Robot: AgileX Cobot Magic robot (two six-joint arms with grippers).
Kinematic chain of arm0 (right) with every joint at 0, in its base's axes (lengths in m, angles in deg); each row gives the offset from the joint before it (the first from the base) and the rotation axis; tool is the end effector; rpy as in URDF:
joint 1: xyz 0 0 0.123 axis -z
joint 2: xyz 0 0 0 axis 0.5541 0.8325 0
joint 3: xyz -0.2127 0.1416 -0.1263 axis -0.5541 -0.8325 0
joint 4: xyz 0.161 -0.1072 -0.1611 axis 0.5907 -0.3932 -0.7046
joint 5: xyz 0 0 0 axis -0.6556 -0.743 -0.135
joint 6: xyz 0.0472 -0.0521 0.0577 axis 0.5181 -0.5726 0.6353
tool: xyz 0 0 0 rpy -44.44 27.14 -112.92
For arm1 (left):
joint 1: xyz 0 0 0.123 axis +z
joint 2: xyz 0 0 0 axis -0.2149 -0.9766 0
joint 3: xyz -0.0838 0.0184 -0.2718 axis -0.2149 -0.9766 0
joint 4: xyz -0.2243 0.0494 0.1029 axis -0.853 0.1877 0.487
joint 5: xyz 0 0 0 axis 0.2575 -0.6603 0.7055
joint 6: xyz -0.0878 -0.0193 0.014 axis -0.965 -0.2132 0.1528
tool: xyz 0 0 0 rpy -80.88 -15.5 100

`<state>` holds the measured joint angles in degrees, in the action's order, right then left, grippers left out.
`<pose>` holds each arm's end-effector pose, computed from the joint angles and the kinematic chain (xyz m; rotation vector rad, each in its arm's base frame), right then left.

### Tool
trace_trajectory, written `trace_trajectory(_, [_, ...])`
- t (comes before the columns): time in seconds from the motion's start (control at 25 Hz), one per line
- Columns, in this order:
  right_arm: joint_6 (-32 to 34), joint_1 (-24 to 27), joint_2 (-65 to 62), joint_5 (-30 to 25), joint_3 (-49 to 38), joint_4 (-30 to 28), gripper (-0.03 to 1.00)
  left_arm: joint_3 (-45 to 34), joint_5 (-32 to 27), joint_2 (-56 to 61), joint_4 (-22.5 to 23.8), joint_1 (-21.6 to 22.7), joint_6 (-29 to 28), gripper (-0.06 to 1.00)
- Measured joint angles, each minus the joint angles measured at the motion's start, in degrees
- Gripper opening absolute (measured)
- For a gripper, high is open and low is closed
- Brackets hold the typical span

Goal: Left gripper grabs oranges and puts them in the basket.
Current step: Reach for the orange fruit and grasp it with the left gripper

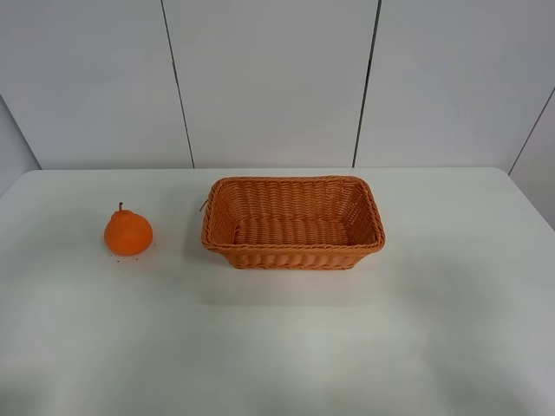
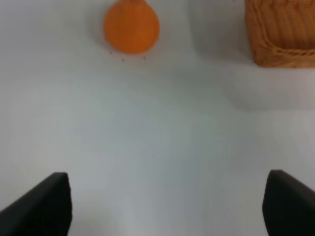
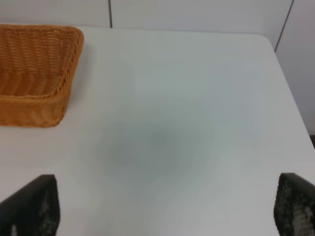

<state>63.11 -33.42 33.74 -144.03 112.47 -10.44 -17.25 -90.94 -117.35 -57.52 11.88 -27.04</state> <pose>-0.0044 0.0007 0.2797 -0.0094 2.0052 -0.0001 0.0981 -0.0059 0.3525 0.0362 2.3324 -0.0698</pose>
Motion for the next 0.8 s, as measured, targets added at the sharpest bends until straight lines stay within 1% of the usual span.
trace_trajectory(0.24, [0.0,0.0,0.0,0.0,0.0,0.0,0.69,13.37,0.19,-27.92,-0.15,0.0,0.0,0.88])
trace_trajectory(0.48, [0.0,0.0,0.0,0.0,0.0,0.0,0.69,30.08,0.34,-52.03,-0.17,0.0,0.07,0.88])
trace_trajectory(0.64, [0.0,0.0,0.0,0.0,0.0,0.0,0.69,40.1,0.59,-64.61,-0.17,0.0,0.2,0.88])
trace_trajectory(0.8, [0.0,0.0,0.0,0.0,0.0,0.0,0.69,46.72,0.64,-74.95,-0.17,0.0,0.2,0.88])
